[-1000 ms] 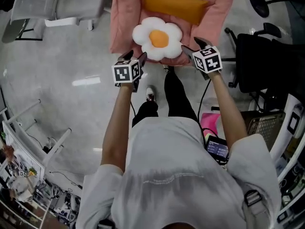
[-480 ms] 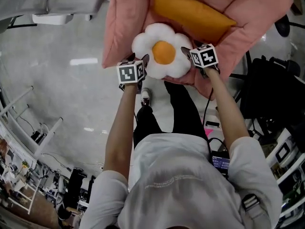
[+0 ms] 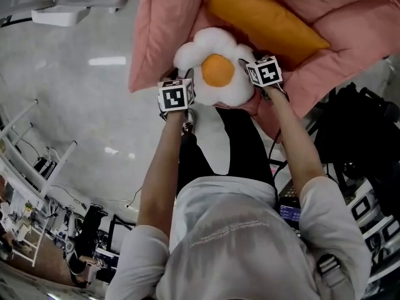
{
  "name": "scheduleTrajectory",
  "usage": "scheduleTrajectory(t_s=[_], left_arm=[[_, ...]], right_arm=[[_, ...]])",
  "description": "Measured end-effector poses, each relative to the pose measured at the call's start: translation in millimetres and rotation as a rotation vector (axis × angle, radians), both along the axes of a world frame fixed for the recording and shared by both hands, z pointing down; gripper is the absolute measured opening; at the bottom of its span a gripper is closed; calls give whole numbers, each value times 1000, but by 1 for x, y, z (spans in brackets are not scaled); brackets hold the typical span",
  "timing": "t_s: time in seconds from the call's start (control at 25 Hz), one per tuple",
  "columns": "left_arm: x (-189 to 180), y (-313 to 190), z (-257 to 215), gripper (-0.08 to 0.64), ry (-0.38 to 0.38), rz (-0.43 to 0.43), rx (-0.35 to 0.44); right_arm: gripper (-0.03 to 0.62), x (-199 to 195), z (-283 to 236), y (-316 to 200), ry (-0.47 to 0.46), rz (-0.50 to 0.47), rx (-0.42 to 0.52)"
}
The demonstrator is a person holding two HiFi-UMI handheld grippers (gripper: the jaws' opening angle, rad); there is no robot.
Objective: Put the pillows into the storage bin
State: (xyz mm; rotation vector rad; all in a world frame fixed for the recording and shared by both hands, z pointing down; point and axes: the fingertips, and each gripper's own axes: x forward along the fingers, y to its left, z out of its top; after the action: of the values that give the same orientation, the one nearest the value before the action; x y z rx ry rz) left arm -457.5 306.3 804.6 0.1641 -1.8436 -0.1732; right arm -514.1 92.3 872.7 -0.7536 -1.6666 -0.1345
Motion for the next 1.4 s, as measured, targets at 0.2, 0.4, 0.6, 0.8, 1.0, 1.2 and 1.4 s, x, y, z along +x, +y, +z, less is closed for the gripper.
scheduleTrajectory(t_s=[0.2,0.4,0.6,0.8,1.0,1.2,1.4], left_arm=[[-2,-6,-5,107,-7,49,1],[-4,-11,-27,69,-31,68,41],[-2,-12,-56,60,-68,97,90],[-5,-11,-107,58,-148,165,105],[4,-10,-160,58,-233,251,129],[37,-17,-212,57,-320,331,168],[65,-45,-253,57,-390,465,237]], right_arm=[[173,4,2,4,7,-15,-25],[107,8,-28,3,-27,-3,-21],[91,15,-67,-1,-89,34,-17],[80,25,-119,0,-174,96,-16],[75,52,-176,-3,-252,166,-12],[69,97,-233,-11,-355,250,3],[64,153,-291,-39,-471,365,47]])
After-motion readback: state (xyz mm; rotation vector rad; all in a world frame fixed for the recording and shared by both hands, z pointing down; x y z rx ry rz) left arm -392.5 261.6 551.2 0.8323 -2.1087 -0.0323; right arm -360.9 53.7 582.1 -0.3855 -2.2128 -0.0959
